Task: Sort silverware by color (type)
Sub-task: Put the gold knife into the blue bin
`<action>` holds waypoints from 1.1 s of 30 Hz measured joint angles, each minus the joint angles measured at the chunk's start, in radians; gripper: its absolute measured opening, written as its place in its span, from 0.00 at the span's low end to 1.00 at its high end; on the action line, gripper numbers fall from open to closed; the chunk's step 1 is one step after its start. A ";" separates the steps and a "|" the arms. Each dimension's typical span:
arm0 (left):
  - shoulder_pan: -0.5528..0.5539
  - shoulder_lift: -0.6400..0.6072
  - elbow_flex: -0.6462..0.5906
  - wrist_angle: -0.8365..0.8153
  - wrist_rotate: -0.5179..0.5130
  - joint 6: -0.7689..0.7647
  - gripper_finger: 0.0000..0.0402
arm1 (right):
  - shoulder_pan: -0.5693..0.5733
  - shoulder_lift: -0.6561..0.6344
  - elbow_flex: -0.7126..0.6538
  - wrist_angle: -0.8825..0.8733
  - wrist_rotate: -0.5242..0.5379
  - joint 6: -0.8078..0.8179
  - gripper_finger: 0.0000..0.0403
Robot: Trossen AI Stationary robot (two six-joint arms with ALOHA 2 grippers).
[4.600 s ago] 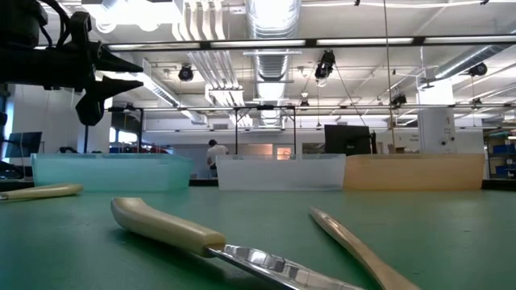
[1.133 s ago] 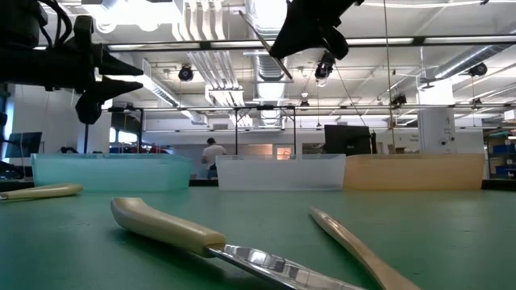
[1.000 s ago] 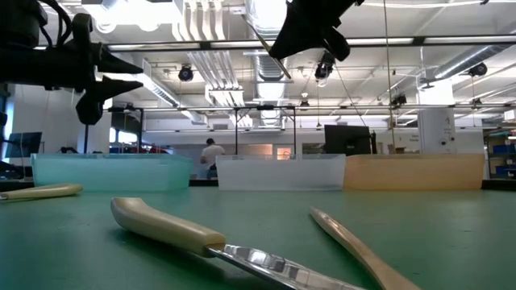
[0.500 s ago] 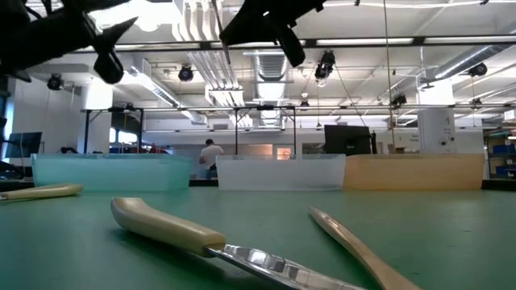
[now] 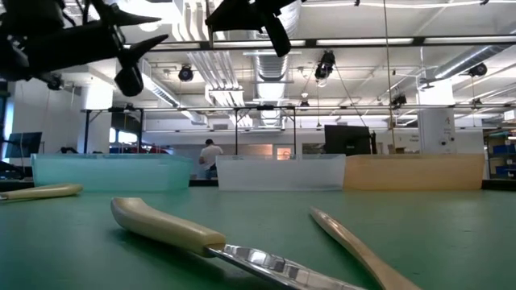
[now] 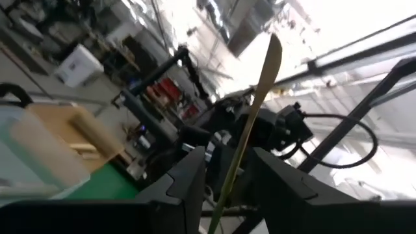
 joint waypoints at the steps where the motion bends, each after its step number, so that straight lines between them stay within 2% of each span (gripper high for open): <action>1: -0.001 0.028 0.023 -0.004 0.021 0.000 0.28 | -0.002 0.001 0.000 0.000 0.000 0.006 0.03; 6: -0.020 0.175 0.157 -0.020 0.140 0.048 0.35 | -0.005 0.001 0.000 -0.001 0.002 0.013 0.03; 9: -0.020 0.249 0.241 -0.035 0.256 0.097 0.40 | -0.005 0.001 0.000 -0.001 0.002 0.013 0.03; 12: -0.020 0.301 0.319 -0.089 0.391 0.124 0.43 | -0.004 -0.001 0.000 -0.001 0.002 0.013 0.03; 15: -0.020 0.332 0.373 -0.176 0.459 0.147 0.44 | -0.004 -0.001 0.000 -0.001 0.002 0.013 0.03; 26: -0.020 0.327 0.400 -0.294 0.457 0.185 0.44 | -0.001 -0.028 -0.001 -0.057 0.002 0.013 0.03; 33: -0.020 0.353 0.405 -0.314 0.303 0.226 0.44 | 0.001 -0.026 -0.001 -0.048 -0.024 0.019 0.03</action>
